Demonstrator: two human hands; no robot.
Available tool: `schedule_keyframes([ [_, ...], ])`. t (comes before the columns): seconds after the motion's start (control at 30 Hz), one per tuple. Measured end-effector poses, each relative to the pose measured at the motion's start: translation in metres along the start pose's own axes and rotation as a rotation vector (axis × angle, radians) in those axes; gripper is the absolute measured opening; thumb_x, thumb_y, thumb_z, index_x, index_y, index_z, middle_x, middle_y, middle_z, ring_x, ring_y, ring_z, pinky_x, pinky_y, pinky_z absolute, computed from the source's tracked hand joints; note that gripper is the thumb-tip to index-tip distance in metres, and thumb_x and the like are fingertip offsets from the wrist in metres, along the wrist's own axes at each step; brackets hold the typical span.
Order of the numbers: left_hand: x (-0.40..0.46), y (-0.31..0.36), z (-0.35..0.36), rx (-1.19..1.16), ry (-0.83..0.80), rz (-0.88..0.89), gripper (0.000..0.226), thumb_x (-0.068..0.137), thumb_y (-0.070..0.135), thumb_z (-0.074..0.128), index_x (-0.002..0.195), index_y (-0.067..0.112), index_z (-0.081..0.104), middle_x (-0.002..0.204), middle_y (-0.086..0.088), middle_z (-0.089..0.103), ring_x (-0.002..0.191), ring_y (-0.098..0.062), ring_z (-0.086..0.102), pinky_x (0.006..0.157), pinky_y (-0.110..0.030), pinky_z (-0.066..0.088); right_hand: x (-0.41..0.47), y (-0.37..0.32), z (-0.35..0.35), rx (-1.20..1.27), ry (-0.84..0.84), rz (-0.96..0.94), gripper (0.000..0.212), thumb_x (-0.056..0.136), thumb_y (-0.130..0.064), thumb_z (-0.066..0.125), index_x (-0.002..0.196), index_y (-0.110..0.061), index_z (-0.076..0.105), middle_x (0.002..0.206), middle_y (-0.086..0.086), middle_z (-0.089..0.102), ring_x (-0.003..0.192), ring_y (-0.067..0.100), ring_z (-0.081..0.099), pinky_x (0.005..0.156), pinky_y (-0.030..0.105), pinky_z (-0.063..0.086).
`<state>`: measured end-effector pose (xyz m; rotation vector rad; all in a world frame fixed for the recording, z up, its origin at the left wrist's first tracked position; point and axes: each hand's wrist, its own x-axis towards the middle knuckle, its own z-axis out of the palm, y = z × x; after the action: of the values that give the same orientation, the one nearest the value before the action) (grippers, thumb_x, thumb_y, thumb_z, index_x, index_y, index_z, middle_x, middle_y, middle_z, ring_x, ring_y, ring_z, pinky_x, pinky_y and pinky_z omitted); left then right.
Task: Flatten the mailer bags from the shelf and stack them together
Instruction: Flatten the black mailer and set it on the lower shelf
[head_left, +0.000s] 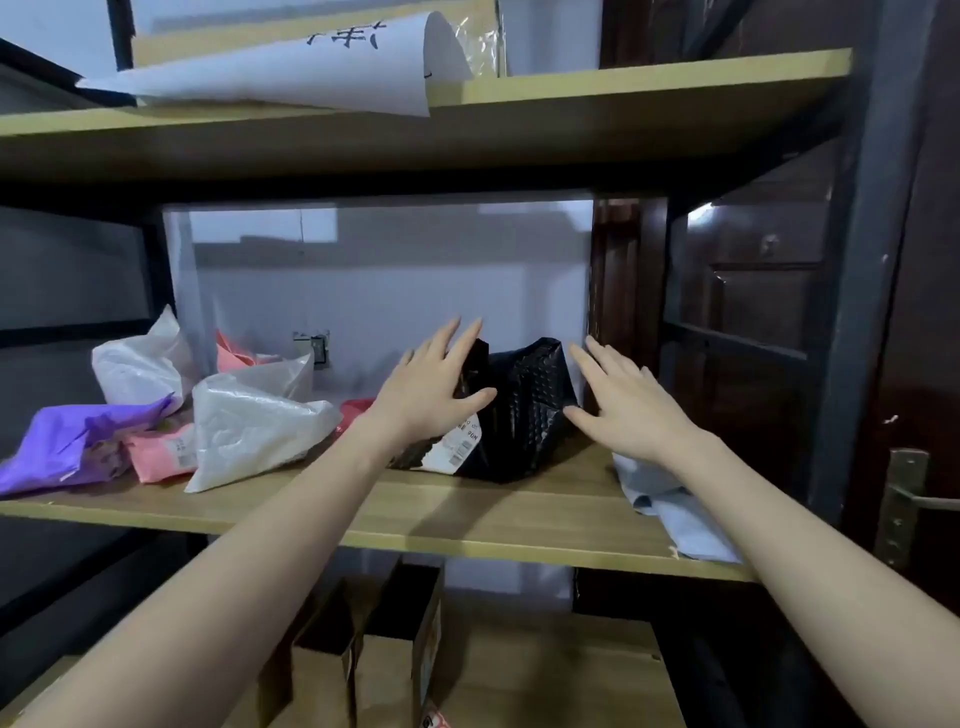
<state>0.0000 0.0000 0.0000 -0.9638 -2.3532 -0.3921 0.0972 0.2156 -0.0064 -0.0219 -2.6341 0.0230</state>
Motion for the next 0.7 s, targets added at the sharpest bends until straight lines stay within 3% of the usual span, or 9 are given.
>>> schedule_keyframes([
  [0.17, 0.024, -0.015, 0.005, -0.06, 0.036, -0.022, 0.076, 0.092, 0.05, 0.047, 0.151, 0.022, 0.008, 0.155, -0.003, 0.023, 0.139, -0.023, 0.03, 0.107, -0.041, 0.034, 0.027, -0.002, 0.01, 0.071, 0.06, 0.022, 0.074, 0.094, -0.037, 0.045, 0.15, -0.022, 0.0, 0.16, 0.005, 0.003, 0.147, 0.021, 0.009, 0.116, 0.046, 0.021],
  [0.37, 0.048, -0.026, 0.014, -0.062, -0.006, -0.001, 0.074, 0.088, 0.058, 0.05, 0.148, 0.024, 0.022, 0.147, -0.002, 0.04, 0.131, -0.024, 0.041, 0.097, -0.04, 0.04, 0.054, -0.003, 0.015, 0.2, 0.075, 0.065, 0.078, 0.092, -0.03, 0.052, 0.151, -0.023, 0.002, 0.16, 0.003, 0.003, 0.146, 0.023, 0.01, 0.117, 0.039, 0.019],
  [0.5, 0.051, -0.027, 0.026, -0.095, 0.073, 0.011, 0.05, 0.085, 0.055, 0.057, 0.126, 0.028, 0.049, 0.123, 0.004, 0.059, 0.114, -0.02, 0.051, 0.085, -0.035, 0.044, 0.064, -0.001, 0.016, 0.266, 0.074, 0.051, 0.079, 0.089, -0.021, 0.056, 0.151, -0.021, 0.007, 0.159, 0.003, 0.006, 0.146, 0.021, 0.012, 0.118, 0.035, 0.019],
  [0.6, 0.046, -0.028, 0.03, -0.154, 0.172, 0.014, 0.033, 0.083, 0.048, 0.063, 0.11, 0.028, 0.058, 0.107, 0.009, 0.063, 0.1, -0.019, 0.056, 0.075, -0.031, 0.042, 0.065, -0.002, 0.018, 0.28, 0.082, 0.013, 0.076, 0.087, -0.016, 0.058, 0.15, -0.02, 0.015, 0.158, 0.002, 0.014, 0.145, 0.018, 0.018, 0.117, 0.032, 0.021],
  [0.7, 0.04, -0.033, 0.027, -0.252, 0.245, 0.037, 0.023, 0.083, 0.039, 0.067, 0.103, 0.029, 0.062, 0.103, 0.011, 0.065, 0.097, -0.018, 0.06, 0.078, -0.032, 0.046, 0.062, -0.002, 0.019, 0.253, 0.091, -0.017, 0.071, 0.086, -0.013, 0.058, 0.148, -0.021, 0.023, 0.154, 0.0, 0.026, 0.142, 0.017, 0.025, 0.115, 0.033, 0.026],
])
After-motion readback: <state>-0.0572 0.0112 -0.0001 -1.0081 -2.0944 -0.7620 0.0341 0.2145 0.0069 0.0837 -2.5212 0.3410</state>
